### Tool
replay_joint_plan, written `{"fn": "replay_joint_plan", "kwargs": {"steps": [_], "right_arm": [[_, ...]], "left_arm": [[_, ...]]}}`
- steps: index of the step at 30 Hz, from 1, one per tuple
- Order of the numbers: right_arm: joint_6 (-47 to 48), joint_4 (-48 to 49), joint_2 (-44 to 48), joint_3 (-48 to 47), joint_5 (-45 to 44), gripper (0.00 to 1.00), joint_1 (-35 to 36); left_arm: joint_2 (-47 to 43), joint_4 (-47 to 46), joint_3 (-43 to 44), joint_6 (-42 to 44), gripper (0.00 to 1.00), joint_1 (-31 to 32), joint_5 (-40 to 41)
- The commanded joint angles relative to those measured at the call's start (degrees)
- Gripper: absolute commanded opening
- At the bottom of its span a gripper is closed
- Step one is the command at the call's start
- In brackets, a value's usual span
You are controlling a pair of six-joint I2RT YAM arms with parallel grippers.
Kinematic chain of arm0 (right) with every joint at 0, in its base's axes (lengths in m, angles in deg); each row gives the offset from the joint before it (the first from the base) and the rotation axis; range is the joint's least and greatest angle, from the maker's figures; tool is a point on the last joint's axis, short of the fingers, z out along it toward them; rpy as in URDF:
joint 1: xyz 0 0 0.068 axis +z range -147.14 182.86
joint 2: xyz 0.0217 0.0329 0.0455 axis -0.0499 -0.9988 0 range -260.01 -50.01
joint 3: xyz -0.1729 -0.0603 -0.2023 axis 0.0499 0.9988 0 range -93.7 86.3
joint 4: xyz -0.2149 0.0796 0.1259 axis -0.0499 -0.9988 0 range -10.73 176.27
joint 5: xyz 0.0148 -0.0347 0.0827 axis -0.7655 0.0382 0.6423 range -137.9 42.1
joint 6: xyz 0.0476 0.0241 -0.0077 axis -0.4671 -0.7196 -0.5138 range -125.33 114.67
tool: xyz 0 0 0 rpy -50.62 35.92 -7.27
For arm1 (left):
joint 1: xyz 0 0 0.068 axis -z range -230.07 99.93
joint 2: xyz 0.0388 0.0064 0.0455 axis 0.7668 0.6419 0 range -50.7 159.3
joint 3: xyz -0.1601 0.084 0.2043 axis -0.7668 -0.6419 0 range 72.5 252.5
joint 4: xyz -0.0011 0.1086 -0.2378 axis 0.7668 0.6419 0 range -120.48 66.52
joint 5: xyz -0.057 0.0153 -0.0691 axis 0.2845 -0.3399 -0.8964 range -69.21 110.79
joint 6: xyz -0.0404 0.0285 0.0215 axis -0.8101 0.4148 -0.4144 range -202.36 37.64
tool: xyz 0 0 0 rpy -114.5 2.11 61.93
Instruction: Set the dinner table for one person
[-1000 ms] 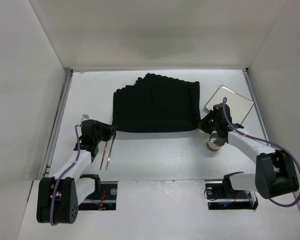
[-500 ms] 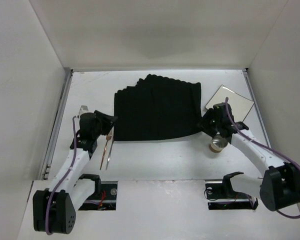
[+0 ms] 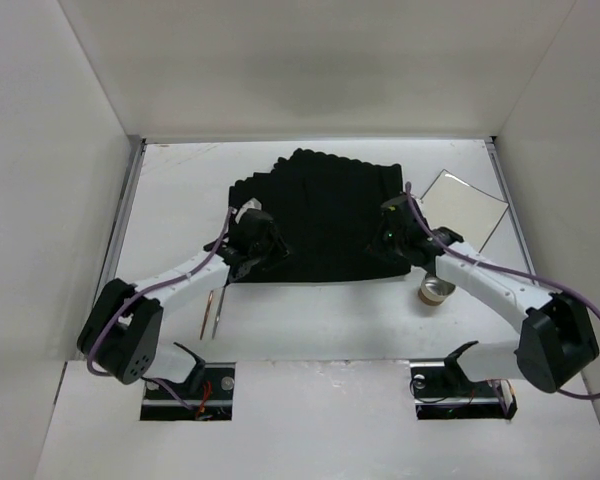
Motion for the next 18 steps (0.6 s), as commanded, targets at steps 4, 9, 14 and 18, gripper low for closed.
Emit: {"fn": "replay_joint_plan", "kwargs": {"steps": [4,9,14,18], "right_arm": [[-1.55,5.99,-1.01,0.53,-2.63,0.29,2.34],[-8.4,15.93,-7.97,7.74,-2.09,0.2,3.14],[-10.87,17.45,-7.89,13.29,-5.24,0.2,2.7],[-12.19,13.41,-5.78,14.43,-9.12,0.2,2.08]], "left_arm": [[3.29,-0.33,-0.47,1.31,0.31,1.52,2.0],[5.85,-1.74,-5.74,0.61,0.31,-2.43,1.74],[4.45,-2.45,-10.05,0.34,0.31,-5.33,1.65],[1.73,-2.18,-12.61,0.08,0.31,-7.26,2.18]]}}
